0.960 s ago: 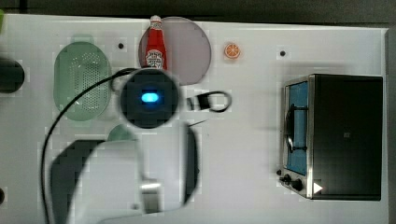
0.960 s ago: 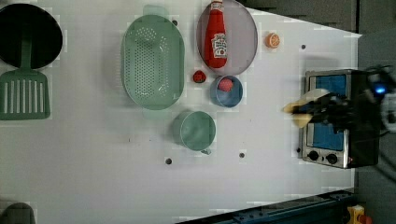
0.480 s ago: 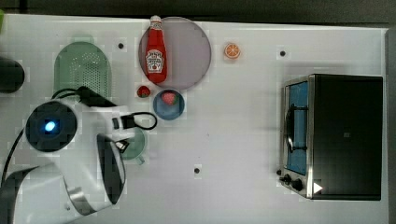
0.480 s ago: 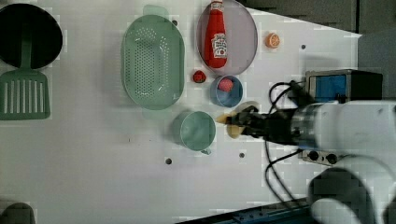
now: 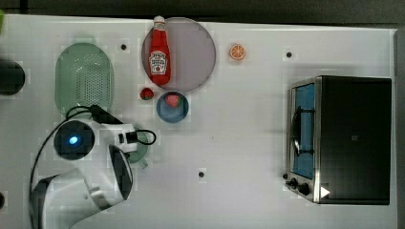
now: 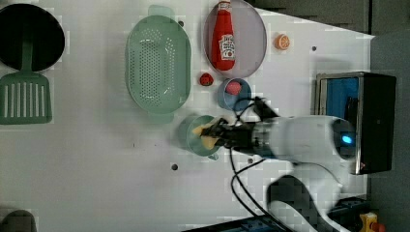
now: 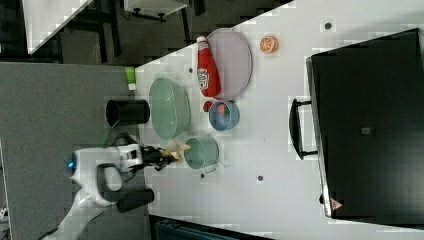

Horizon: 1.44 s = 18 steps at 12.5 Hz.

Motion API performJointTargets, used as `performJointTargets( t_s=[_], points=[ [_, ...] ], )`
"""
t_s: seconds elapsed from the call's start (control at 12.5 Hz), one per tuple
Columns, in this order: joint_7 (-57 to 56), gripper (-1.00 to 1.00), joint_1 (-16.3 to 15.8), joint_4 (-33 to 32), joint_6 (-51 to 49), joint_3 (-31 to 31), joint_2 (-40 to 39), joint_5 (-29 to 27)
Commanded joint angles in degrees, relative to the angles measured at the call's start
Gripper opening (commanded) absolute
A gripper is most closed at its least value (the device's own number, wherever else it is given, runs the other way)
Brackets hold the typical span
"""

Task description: Pick Banana and place it in mug.

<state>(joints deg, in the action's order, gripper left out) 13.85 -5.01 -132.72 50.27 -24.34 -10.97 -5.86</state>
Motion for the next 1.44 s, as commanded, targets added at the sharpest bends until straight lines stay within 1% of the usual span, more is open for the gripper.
performJointTargets(
  t_s=[0.08, 0.32, 0.4, 0.56, 0.64, 0.72, 0.96, 1.2, 1.28, 1.44],
  points=[
    [5.0, 0.22, 1.6, -1.2, 2.4, 1.4, -0.3, 0.2],
    [5.0, 0.9, 1.6, -1.2, 3.2, 1.5, -0.6, 0.2],
    [5.0, 1.0, 1.6, -1.1, 3.2, 1.5, -0.5, 0.2],
    [5.0, 1.0, 2.0, -0.1, 3.3, 2.0, 1.4, 0.1],
    [5.0, 1.0, 2.2, 0.9, 2.0, 2.5, 3.3, 0.1],
    [4.9, 1.0, 2.5, 2.0, -1.3, 3.1, 5.8, 0.1],
    [0.4, 1.0, 3.3, 8.5, -16.4, 7.0, 13.5, 0.2],
    [-7.6, 1.0, 4.4, 17.9, -31.5, 14.5, 18.5, 0.9],
    [-10.2, 1.0, 4.6, 20.9, -36.2, 17.2, 19.4, 2.3],
    [-15.7, 1.0, 4.7, 25.8, -44.5, 21.6, 20.7, 7.1]
  ],
)
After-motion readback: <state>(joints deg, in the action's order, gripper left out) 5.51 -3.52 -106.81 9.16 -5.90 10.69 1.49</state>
